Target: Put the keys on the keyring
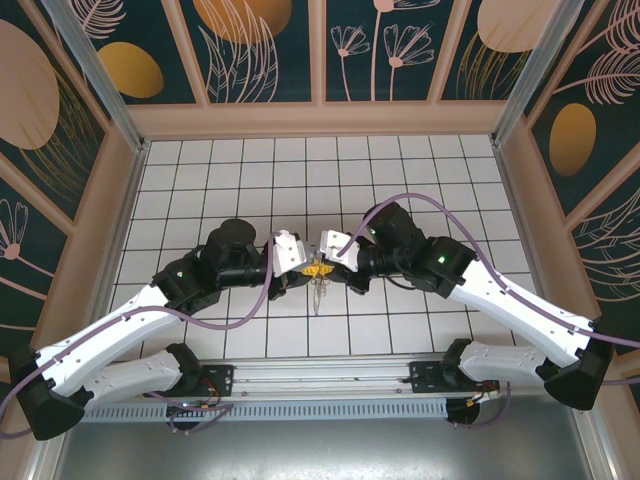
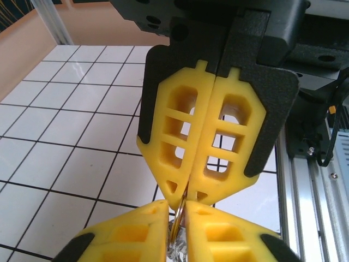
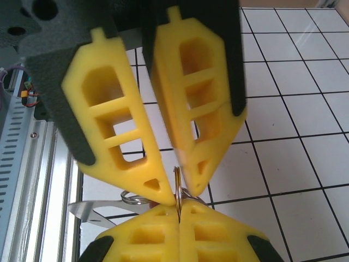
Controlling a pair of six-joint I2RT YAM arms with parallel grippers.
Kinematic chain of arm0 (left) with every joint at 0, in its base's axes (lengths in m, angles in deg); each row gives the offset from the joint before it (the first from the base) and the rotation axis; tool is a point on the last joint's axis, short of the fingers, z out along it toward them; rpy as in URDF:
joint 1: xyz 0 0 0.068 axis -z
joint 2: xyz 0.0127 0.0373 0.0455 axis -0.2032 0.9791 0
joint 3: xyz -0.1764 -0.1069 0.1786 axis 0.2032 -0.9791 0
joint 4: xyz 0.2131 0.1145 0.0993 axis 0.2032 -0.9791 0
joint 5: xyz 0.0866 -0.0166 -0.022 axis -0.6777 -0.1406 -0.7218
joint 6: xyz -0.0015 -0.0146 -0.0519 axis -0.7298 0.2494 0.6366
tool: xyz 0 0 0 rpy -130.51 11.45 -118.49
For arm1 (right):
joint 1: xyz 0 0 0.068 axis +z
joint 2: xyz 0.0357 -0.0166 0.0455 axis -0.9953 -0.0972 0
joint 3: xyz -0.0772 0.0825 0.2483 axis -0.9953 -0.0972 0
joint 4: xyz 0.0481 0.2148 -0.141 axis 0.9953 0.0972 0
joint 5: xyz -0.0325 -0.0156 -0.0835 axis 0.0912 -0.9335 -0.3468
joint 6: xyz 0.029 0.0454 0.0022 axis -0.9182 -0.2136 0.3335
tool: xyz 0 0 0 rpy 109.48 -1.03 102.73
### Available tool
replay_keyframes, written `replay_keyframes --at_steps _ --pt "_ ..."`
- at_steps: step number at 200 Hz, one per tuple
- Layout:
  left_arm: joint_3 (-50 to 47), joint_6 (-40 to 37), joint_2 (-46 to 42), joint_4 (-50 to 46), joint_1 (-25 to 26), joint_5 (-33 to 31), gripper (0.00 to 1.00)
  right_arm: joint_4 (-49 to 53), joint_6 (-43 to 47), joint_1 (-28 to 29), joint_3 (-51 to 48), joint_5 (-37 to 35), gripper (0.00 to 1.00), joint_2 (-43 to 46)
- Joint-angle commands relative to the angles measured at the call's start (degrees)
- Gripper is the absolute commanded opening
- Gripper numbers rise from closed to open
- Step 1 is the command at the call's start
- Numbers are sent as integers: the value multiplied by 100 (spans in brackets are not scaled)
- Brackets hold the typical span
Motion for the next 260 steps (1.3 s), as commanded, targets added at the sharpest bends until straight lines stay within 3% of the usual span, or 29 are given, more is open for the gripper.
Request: replay_keyframes --at_steps 1,14,50,68,82,112,135,155,205,260 --pt "157 -78 46 -73 17 102 8 -29 77 52 267 239 0 26" --pt "172 -76 53 -73 18 131 0 -50 85 59 257 256 0 51" --pt "109 -19 -88 63 14 148 0 -180 8 56 160 236 0 150" --pt "-33 97 -291 348 12 194 0 -354 -188 56 -57 208 17 267" --pt "-156 178 -437 585 12 258 0 -440 -349 49 -201 176 22 328" --pt "-213 250 -506 751 14 420 0 -563 -529 50 -483 199 21 491" --pt "-230 273 -542 812 17 515 0 -634 -543 51 -520 195 13 574" --pt "-248 309 -592 832 16 537 0 -700 -534 51 -533 204 11 624" --pt "-363 356 -663 930 12 551 0 -732 -528 56 -514 183 18 672" --pt "-378 338 -644 945 15 579 0 -722 -411 51 -403 -2 17 653"
